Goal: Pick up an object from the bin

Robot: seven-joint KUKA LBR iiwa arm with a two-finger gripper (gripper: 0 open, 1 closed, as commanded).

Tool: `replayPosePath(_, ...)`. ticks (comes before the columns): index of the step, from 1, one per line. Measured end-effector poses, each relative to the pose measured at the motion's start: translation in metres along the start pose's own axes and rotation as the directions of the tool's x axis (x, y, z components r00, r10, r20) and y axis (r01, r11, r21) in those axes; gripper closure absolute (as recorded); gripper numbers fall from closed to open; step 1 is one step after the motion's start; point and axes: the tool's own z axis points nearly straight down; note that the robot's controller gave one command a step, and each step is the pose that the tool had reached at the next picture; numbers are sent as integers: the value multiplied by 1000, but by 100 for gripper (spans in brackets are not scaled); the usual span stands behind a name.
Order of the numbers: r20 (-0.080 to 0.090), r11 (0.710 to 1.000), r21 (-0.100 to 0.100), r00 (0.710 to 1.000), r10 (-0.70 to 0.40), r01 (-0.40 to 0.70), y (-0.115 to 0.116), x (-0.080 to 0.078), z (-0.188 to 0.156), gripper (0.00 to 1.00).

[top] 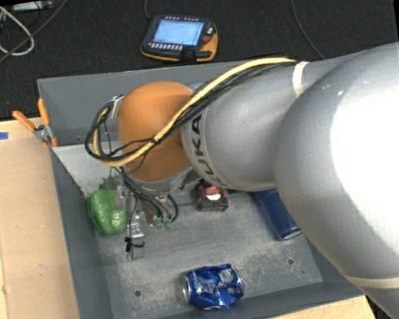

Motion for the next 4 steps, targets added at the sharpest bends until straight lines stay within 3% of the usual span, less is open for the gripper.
replayPosePath(1, 0, 1000, 0, 1000, 0, 0, 0, 0, 0, 0)
replayPosePath(2, -1, 990, 1, 990, -144, 144, 0, 81, 27, 0)
replayPosePath(3, 4, 1000, 0, 1000, -9, 9, -54, 93, 37, 100)
replayPosePath(4, 4, 1000, -1, 1000, -7, 7, -54, 93, 37, 0)
